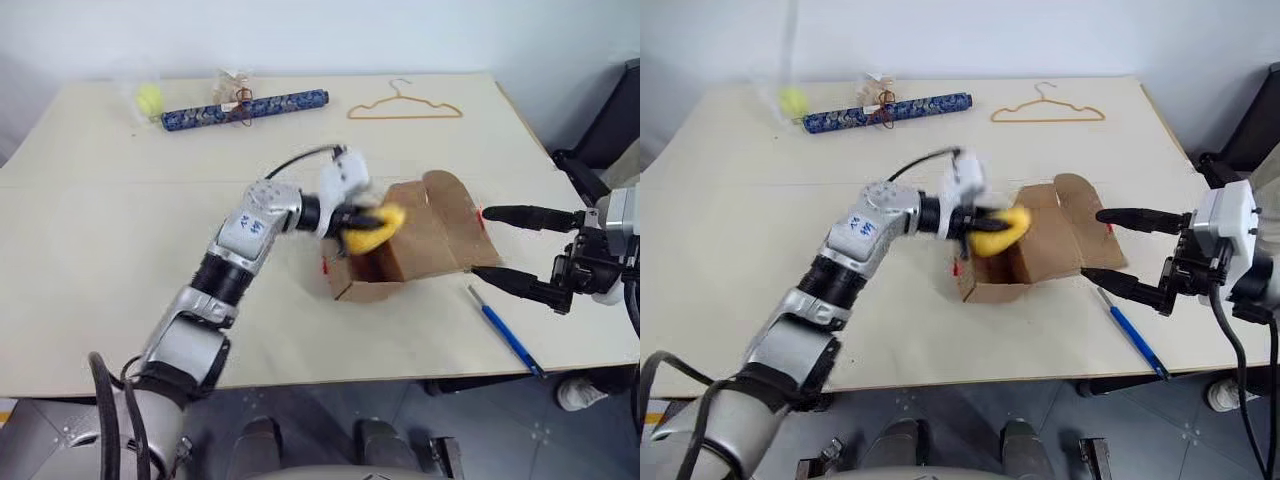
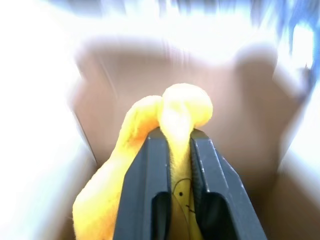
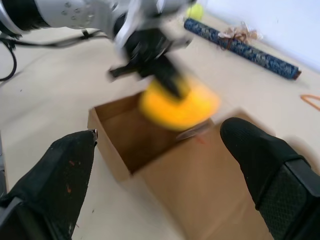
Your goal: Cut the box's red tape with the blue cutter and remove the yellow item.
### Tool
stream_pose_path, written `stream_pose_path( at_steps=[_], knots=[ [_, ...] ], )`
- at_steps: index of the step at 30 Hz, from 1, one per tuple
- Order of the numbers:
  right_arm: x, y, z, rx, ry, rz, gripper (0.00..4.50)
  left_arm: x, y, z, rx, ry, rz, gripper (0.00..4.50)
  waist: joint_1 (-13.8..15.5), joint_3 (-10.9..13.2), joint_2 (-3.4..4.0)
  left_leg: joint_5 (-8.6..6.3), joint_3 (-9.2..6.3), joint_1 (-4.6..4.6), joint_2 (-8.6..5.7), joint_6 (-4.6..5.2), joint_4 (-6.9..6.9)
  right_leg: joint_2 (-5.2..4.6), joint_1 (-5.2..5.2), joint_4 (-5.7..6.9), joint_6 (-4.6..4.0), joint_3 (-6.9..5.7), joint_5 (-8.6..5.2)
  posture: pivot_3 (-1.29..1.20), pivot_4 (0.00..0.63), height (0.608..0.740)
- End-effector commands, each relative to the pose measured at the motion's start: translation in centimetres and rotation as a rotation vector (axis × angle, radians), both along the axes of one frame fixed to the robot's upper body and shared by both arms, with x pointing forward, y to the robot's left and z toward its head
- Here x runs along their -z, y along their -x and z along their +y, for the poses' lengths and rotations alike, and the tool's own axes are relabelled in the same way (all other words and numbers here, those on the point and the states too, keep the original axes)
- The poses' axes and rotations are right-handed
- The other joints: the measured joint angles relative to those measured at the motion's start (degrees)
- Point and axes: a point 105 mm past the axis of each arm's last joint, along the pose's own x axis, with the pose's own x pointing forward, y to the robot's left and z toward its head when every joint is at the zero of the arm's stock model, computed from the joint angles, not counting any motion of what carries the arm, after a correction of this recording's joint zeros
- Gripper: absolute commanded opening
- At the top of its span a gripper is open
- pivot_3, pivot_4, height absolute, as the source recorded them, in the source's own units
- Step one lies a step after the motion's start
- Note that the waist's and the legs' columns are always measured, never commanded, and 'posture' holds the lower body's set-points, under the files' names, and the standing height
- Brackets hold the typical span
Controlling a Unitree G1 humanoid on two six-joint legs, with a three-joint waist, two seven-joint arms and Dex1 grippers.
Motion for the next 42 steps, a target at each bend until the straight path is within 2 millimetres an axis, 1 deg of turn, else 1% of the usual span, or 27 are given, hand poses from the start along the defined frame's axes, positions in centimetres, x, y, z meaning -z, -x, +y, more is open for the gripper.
stream_pose_path(
  at_steps=[1,3,5,6,8,9,11,12,14,15,16,17,20,22,23,24,26,28,33,35,37,39,42],
  knots=[
    [-0.7,0.0,0.3,-0.015,-0.011,-0.054,4.50,-2.2,0.2,1.1,0.046,0.151,-0.047,0.10,-0.2,0.0,0.02,0.00,0.00,0.02,0.00,0.00,-0.02,0.01,0.00,0.00,0.00,0.00,0.00,0.00,0.150,0.740],
    [-0.7,-0.1,0.6,-0.026,-0.021,-0.060,4.50,-3.3,0.0,2.0,0.034,0.263,-0.036,0.10,-0.2,0.0,0.02,0.01,0.01,0.05,0.00,-0.01,-0.06,0.01,0.00,0.01,0.00,0.01,0.00,0.00,0.150,0.740],
    [-0.7,-0.4,1.3,-0.051,-0.042,-0.073,4.50,-4.7,-0.7,4.5,-0.030,0.410,-0.005,0.10,-0.4,0.0,0.02,0.01,0.01,0.04,0.01,-0.01,-0.03,0.01,0.00,0.02,0.00,0.00,0.00,0.00,0.150,0.740],
    [-0.7,-0.4,1.9,-0.074,-0.055,-0.078,4.50,-5.3,-0.5,6.3,-0.051,0.470,-0.021,0.10,-0.5,0.0,0.02,0.01,0.02,0.04,0.01,-0.01,-0.02,0.01,0.00,0.04,0.00,0.01,0.00,0.00,0.150,0.740],
    [-0.6,-0.4,2.9,-0.122,-0.067,-0.084,4.50,-5.5,-0.4,9.5,-0.121,0.504,-0.034,0.10,-1.1,0.0,0.02,0.01,0.00,0.06,0.04,-0.01,-0.03,0.02,-0.01,0.08,0.00,0.01,0.00,0.00,0.150,0.740],
    [-0.7,-0.3,3.6,-0.154,-0.085,-0.092,4.50,-4.6,0.1,11.9,-0.172,0.457,-0.047,0.10,-1.4,0.0,0.02,0.01,0.00,0.07,0.05,-0.02,-0.06,0.03,-0.03,0.15,0.00,0.01,0.00,0.00,0.150,0.740],
    [-0.7,-0.2,4.9,-0.209,-0.115,-0.094,4.50,-2.5,1.4,16.0,-0.266,0.325,-0.082,0.10,-2.4,0.0,0.06,0.02,0.01,0.14,0.07,-0.04,-0.09,0.03,-0.04,0.25,-0.01,0.02,0.00,0.00,0.150,0.740],
    [-0.7,-0.2,5.3,-0.224,-0.123,-0.095,4.50,-1.8,1.9,17.2,-0.291,0.281,-0.085,0.10,-2.8,0.0,0.06,0.03,0.03,0.23,0.07,-0.04,-0.17,0.03,-0.04,0.28,-0.02,0.03,-0.01,0.00,0.150,0.740],
    [-0.2,0.1,6.4,-0.290,-0.128,-0.088,4.50,0.6,3.6,21.0,-0.397,0.143,-0.089,0.10,-3.0,0.0,0.04,0.03,0.02,0.24,0.10,-0.05,-0.19,0.02,-0.05,0.36,-0.05,-0.05,-0.02,0.00,0.150,0.740],
    [0.0,0.3,6.8,-0.316,-0.127,-0.092,4.50,1.5,4.5,22.4,-0.431,0.094,-0.091,0.10,-3.1,0.0,0.03,0.03,0.03,0.23,0.12,-0.05,-0.16,0.02,-0.05,0.34,-0.05,-0.05,-0.03,0.00,0.150,0.740],
    [0.4,0.4,7.3,-0.343,-0.131,-0.092,4.50,2.4,5.6,23.8,-0.471,0.004,-0.137,0.10,-3.1,0.0,0.00,0.03,0.03,0.23,0.11,-0.06,-0.16,-0.01,-0.04,0.34,-0.05,-0.06,-0.03,0.00,0.150,0.740],
    [0.6,0.4,7.6,-0.362,-0.134,-0.103,4.50,3.3,6.6,24.7,-0.491,-0.058,-0.152,0.10,-3.0,0.0,-0.03,0.02,0.04,0.21,0.11,-0.06,-0.17,-0.02,-0.02,0.33,-0.05,-0.09,-0.03,0.00,0.150,0.740],
    [1.9,0.6,8.7,-0.425,-0.133,-0.125,4.50,6.1,8.8,27.5,-0.588,-0.154,-0.101,0.10,-2.0,0.0,-0.06,0.00,0.08,0.20,0.10,-0.05,-0.10,-0.06,0.00,0.29,-0.09,-0.12,-0.05,0.00,0.150,0.740],
    [2.5,0.4,9.0,-0.439,-0.125,-0.138,4.50,7.4,9.6,28.7,-0.640,-0.168,-0.070,0.10,-1.6,0.0,-0.06,-0.01,0.09,0.22,0.09,-0.02,-0.05,-0.07,0.05,0.32,-0.10,-0.12,-0.05,0.00,0.150,0.740],
    [2.8,0.3,9.1,-0.443,-0.119,-0.147,4.50,7.9,10.0,29.0,-0.651,-0.170,-0.047,0.81,-1.5,0.0,-0.06,-0.01,0.08,0.22,0.09,-0.02,-0.03,-0.07,0.05,0.33,-0.12,-0.13,-0.06,0.00,0.150,0.740],
    [3.0,0.2,9.1,-0.445,-0.116,-0.154,4.50,8.2,10.2,29.2,-0.659,-0.167,-0.036,1.00,-1.4,0.0,-0.06,-0.02,0.08,0.22,0.09,0.01,-0.02,-0.07,0.06,0.36,-0.13,-0.13,-0.06,0.00,0.150,0.740],
    [3.1,0.1,9.1,-0.439,-0.119,-0.167,4.50,8.2,10.4,29.3,-0.664,-0.148,-0.017,1.66,-1.4,0.0,-0.08,-0.06,0.07,0.23,0.08,0.08,-0.03,-0.06,0.06,0.37,-0.20,-0.14,-0.01,0.00,0.150,0.740],
    [3.2,-0.1,8.9,-0.423,-0.124,-0.176,4.50,7.8,10.4,29.4,-0.668,-0.112,-0.001,2.32,-1.6,0.0,-0.08,-0.06,0.07,0.25,0.10,0.07,-0.06,-0.04,0.05,0.39,-0.20,-0.14,-0.01,0.00,0.150,0.740],
    [2.8,-0.9,8.0,-0.363,-0.135,-0.193,4.50,7.1,10.4,29.4,-0.659,-0.088,0.024,3.86,-1.8,0.0,-0.08,0.00,0.09,0.29,0.12,-0.03,-0.21,-0.02,-0.02,0.38,-0.22,-0.14,-0.02,0.00,0.150,0.740],
    [2.5,-1.3,7.4,-0.317,-0.148,-0.200,4.50,6.3,10.2,29.9,-0.693,-0.054,0.008,4.45,-1.9,0.0,-0.08,0.00,0.10,0.31,0.13,-0.04,-0.23,-0.02,-0.02,0.37,-0.24,-0.14,-0.03,0.00,0.150,0.740],
    [2.2,-1.8,6.5,-0.255,-0.155,-0.212,4.50,4.5,10.6,30.9,-0.719,0.085,0.044,4.48,-2.0,0.0,-0.09,0.00,0.12,0.31,0.14,-0.04,-0.23,-0.01,-0.02,0.36,-0.24,-0.14,-0.03,0.00,0.150,0.740],
    [1.8,-1.9,6.0,-0.225,-0.161,-0.213,4.50,3.3,11.4,32.1,-0.742,0.170,0.086,4.48,-2.2,0.0,-0.09,-0.01,0.14,0.31,0.15,-0.03,-0.23,-0.02,-0.04,0.37,-0.24,-0.13,-0.03,0.00,0.150,0.740],
    [1.7,-1.7,5.9,-0.246,-0.140,-0.199,4.50,4.8,13.5,35.5,-0.873,-0.035,0.066,4.48,-2.8,0.0,-0.10,-0.03,0.18,0.37,0.17,-0.05,-0.29,-0.02,-0.05,0.35,-0.27,-0.13,-0.05,0.00,0.150,0.740]
  ],
)
